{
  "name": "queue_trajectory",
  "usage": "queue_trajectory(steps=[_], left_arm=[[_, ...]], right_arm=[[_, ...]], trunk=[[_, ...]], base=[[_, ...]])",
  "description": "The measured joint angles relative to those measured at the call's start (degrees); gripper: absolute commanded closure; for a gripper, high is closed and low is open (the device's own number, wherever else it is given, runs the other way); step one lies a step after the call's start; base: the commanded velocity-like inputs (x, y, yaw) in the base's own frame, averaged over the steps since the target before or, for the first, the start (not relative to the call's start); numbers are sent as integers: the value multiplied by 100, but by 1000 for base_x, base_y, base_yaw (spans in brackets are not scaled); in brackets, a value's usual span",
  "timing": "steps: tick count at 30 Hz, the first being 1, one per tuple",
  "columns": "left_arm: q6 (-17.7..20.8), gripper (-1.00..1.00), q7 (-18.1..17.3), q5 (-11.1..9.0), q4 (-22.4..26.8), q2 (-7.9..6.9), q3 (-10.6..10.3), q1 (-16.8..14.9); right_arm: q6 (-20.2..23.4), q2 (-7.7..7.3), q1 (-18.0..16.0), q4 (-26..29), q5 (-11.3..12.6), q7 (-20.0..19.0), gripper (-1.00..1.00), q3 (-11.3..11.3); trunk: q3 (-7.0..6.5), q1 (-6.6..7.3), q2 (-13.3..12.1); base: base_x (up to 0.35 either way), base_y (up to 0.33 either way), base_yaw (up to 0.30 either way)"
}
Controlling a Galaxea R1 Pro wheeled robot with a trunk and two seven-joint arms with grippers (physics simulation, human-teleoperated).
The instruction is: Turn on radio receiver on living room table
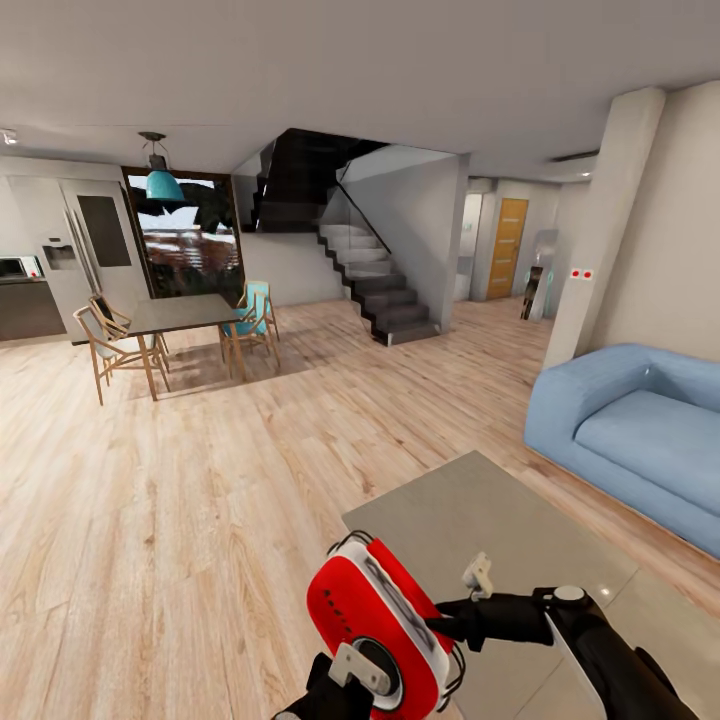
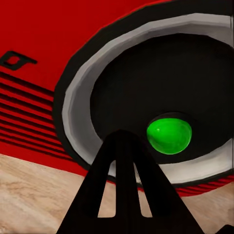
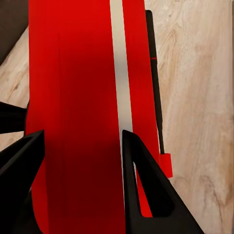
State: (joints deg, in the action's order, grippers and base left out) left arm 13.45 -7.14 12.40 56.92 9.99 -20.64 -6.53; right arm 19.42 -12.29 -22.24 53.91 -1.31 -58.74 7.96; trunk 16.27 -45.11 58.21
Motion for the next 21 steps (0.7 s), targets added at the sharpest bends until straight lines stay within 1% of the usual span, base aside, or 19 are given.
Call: queue_trajectory(steps=[2,7,10,11,14,16,17,19,21], left_arm=[[-1,100,1,6,-32,0,-3,-19],[-30,100,6,17,-50,-1,-4,-28],[-37,100,23,6,-50,0,-7,-29],[-36,100,28,7,-49,0,-3,-30],[-38,100,41,8,-49,0,22,-30],[-41,100,44,11,-49,0,40,-31],[-42,100,44,10,-49,0,44,-31],[-43,100,49,6,-49,0,53,-32],[-45,100,52,-3,-58,0,62,-32]], right_arm=[[1,31,0,1,-1,51,100,1],[1,45,-2,5,6,79,100,-3],[18,48,1,8,-67,62,100,-7],[11,44,1,6,-154,233,100,-18],[-38,30,-1,0,-427,1148,100,-67],[-64,25,-3,1,-521,1721,100,-82],[-68,24,-3,1,-541,1927,100,-87],[-51,24,0,1,-538,2177,100,-85],[-41,25,1,1,-533,2285,100,-83]], trunk=[[0,0,0],[0,0,0],[0,0,0],[0,0,0],[0,0,0],[0,0,0],[0,0,0],[0,0,0],[0,0,0]], base=[[0,0,0],[0,0,0],[0,0,0],[0,0,0],[0,0,0],[0,0,0],[0,0,0],[0,0,0],[0,0,0]])
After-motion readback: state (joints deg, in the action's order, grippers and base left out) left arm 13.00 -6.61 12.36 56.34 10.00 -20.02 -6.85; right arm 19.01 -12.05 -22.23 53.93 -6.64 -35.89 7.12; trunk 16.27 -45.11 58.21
